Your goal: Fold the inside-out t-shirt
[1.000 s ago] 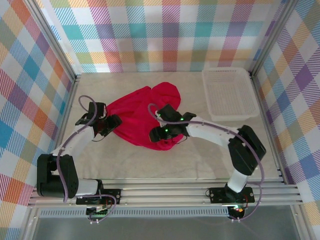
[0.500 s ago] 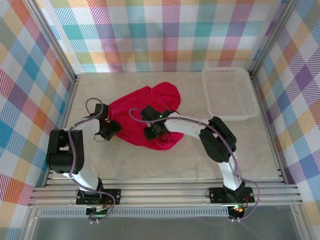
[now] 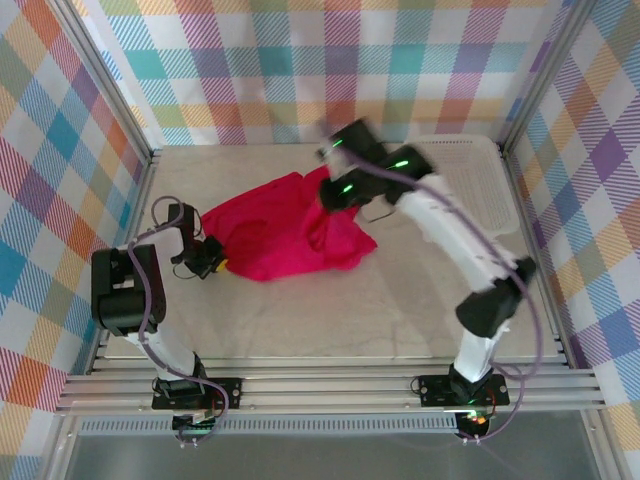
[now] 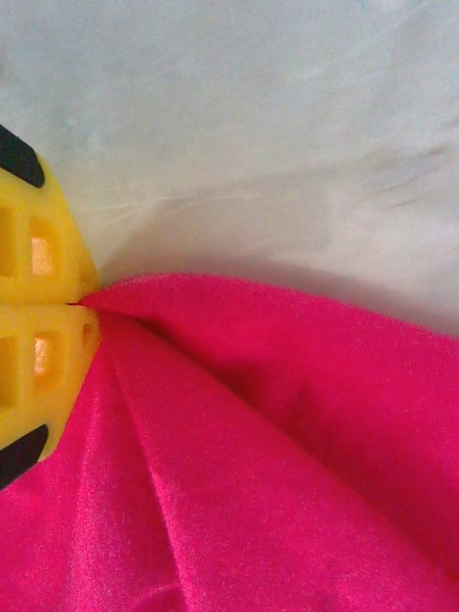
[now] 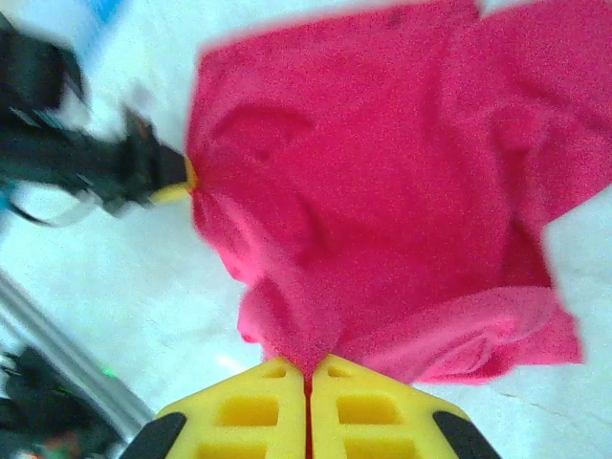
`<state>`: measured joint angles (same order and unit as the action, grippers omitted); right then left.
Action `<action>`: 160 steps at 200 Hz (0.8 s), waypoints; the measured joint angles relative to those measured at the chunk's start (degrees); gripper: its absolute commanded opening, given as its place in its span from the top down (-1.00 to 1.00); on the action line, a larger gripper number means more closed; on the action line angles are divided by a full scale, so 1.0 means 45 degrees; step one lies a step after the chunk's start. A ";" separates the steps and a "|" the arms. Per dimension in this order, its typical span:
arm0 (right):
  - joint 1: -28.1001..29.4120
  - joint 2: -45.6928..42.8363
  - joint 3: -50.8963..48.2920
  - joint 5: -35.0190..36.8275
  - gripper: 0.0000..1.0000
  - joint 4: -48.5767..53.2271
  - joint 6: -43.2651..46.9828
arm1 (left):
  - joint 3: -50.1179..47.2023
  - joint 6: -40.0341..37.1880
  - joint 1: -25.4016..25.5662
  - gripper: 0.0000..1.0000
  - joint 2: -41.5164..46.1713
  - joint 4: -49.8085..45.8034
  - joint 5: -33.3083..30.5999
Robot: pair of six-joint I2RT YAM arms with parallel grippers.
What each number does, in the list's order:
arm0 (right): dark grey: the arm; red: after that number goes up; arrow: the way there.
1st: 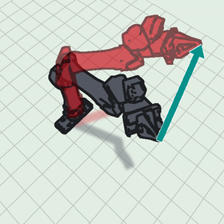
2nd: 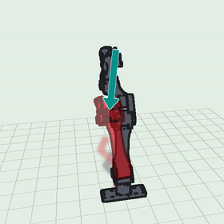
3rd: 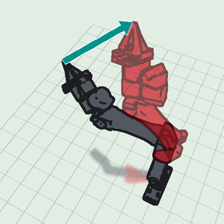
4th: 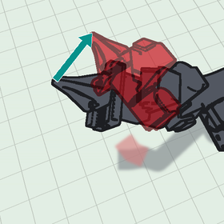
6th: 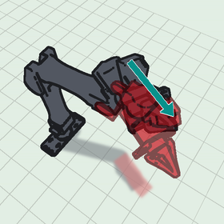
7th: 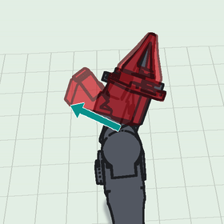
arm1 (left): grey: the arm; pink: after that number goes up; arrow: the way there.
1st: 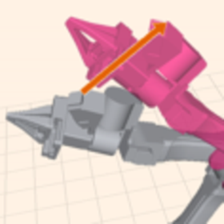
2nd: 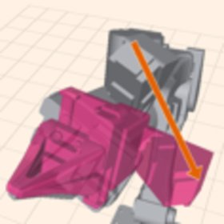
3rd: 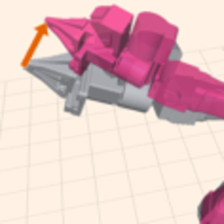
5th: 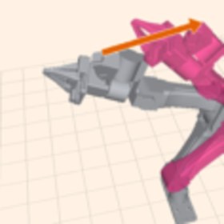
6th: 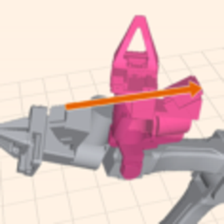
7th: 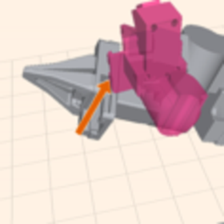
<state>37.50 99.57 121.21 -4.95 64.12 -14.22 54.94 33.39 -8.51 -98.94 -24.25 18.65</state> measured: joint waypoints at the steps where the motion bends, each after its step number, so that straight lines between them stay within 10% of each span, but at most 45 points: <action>1: -0.0068 -0.0053 0.0039 -0.0049 1.00 0.0029 0.0000 | 0.0000 0.0000 -0.0029 1.00 -0.0005 0.0063 -0.0029; 83: -0.2103 0.1214 -0.0675 -0.3507 1.00 0.1404 0.0233 | 0.0136 -0.0019 -0.0282 1.00 0.0214 0.1447 -0.0466; 160: -0.3473 0.5459 -0.1520 -0.1472 0.08 0.0219 -0.0466 | -0.0214 0.0005 -0.0068 1.00 0.0928 0.1472 -0.0641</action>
<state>21.87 124.14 114.37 -11.57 65.10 -16.32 53.98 33.41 -8.82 -94.76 -17.63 15.77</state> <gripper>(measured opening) 0.450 0.006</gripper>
